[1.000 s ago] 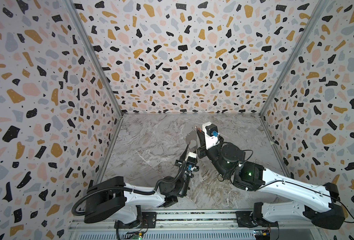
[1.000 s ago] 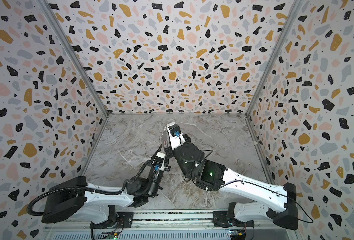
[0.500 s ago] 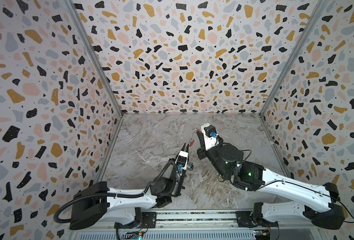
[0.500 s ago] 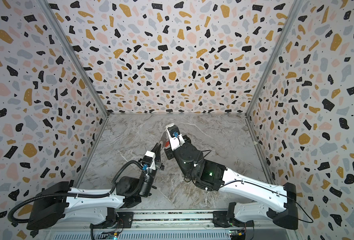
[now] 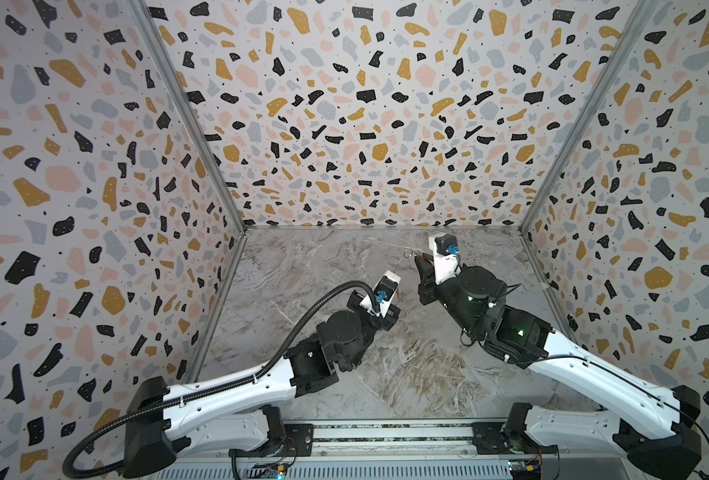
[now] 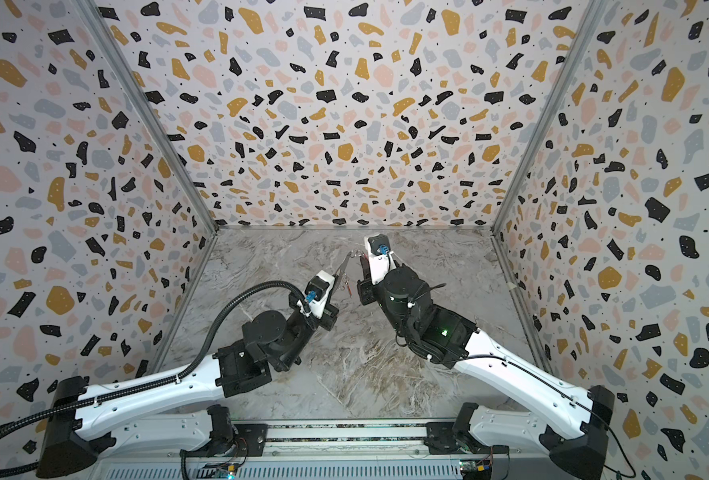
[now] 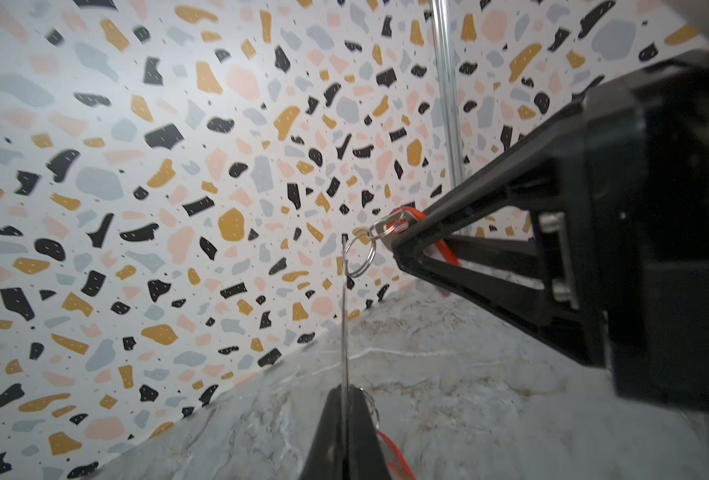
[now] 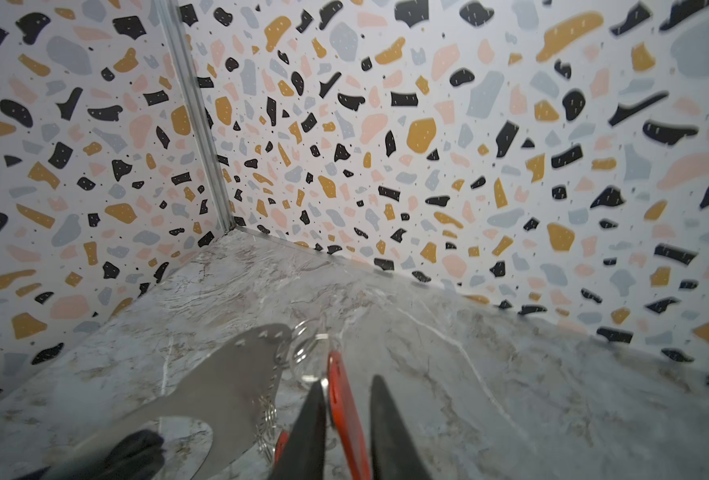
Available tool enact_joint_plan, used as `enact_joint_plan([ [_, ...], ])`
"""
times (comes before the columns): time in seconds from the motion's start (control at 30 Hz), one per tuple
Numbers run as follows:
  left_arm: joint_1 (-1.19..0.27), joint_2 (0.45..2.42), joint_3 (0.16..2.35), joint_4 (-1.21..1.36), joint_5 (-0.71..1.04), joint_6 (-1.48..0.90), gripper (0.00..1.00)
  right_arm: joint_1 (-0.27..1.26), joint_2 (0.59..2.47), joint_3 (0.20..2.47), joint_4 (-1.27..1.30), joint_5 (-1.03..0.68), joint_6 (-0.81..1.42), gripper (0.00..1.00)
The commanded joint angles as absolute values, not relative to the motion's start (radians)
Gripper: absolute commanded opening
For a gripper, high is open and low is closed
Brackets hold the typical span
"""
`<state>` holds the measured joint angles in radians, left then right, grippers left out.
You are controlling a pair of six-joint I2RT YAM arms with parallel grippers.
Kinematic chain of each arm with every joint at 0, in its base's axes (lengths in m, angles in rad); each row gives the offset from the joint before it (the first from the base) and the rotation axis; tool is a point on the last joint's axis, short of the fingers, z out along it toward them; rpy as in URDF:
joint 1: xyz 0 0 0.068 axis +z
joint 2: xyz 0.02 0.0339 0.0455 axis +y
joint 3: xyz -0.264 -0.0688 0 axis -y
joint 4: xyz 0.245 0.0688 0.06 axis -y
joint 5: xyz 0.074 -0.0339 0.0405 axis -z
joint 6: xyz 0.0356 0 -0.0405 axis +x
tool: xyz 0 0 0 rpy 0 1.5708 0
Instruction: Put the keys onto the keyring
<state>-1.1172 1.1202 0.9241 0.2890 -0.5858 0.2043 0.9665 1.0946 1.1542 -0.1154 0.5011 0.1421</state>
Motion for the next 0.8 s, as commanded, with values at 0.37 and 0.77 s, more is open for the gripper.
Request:
enact_joint_plan([
  [0.37, -0.927, 1.451, 1.373, -0.598, -0.247, -0.009, 0.00, 0.847, 0.854, 0.992, -0.281, 0.455, 0.270, 0.43],
  [0.77, -0.885, 1.558, 1.490, -0.692, -0.097, -0.032, 0.00, 0.745, 0.881, 0.908, -0.274, 0.329, 0.291, 0.46],
])
